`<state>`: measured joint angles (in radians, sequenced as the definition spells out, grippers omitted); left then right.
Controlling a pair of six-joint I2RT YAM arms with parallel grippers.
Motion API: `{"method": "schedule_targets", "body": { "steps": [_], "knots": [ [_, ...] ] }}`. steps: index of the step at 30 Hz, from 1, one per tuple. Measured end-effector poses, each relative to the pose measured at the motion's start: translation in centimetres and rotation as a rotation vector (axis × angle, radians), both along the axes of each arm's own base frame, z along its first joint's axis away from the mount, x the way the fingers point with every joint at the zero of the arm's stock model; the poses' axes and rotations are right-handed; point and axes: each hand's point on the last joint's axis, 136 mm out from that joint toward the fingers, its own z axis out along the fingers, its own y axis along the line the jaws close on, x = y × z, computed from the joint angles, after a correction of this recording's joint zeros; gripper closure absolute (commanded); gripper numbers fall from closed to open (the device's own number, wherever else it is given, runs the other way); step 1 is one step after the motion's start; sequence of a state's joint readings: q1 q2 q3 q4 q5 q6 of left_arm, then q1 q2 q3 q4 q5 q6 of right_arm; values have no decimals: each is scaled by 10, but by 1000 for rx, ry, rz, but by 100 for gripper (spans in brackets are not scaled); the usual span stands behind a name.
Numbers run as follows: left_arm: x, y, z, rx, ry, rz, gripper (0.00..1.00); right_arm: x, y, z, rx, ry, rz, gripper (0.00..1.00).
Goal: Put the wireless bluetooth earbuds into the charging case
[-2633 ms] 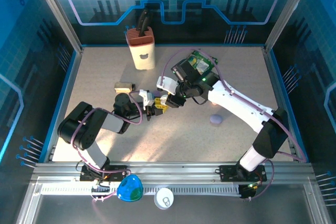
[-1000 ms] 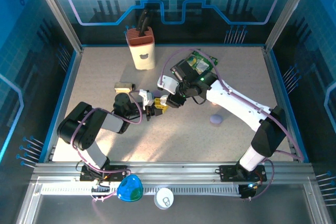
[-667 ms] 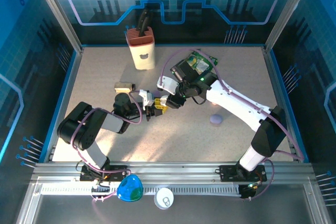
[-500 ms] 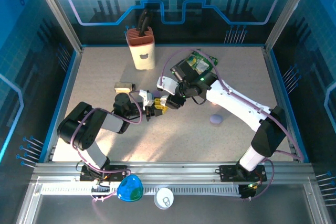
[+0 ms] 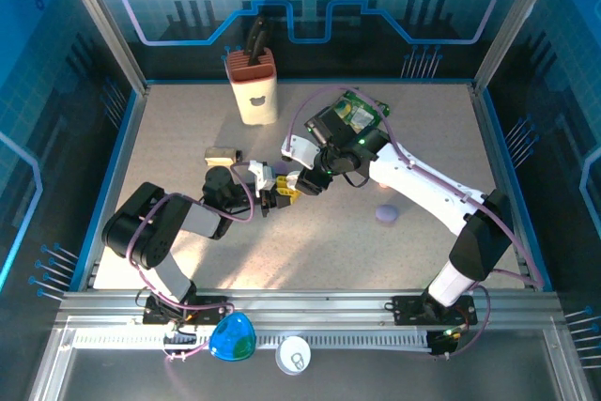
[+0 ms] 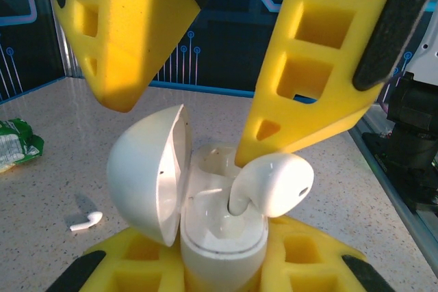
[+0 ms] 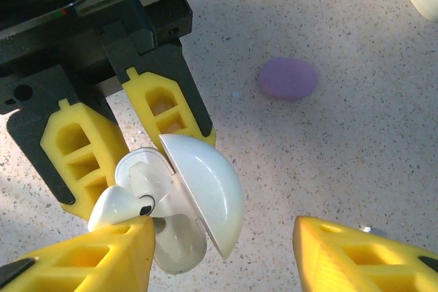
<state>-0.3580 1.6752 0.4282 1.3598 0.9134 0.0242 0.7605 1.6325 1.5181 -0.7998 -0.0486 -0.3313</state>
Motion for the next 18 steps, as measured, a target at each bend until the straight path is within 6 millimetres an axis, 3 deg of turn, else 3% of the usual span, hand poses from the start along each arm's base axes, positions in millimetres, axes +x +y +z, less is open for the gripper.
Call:
{"method": "schedule_targets", "body": {
  "steps": [18],
  "knots": [
    [0, 0, 2, -9, 8, 0, 88, -6, -11, -1, -5, 16, -26, 43]
  ]
}}
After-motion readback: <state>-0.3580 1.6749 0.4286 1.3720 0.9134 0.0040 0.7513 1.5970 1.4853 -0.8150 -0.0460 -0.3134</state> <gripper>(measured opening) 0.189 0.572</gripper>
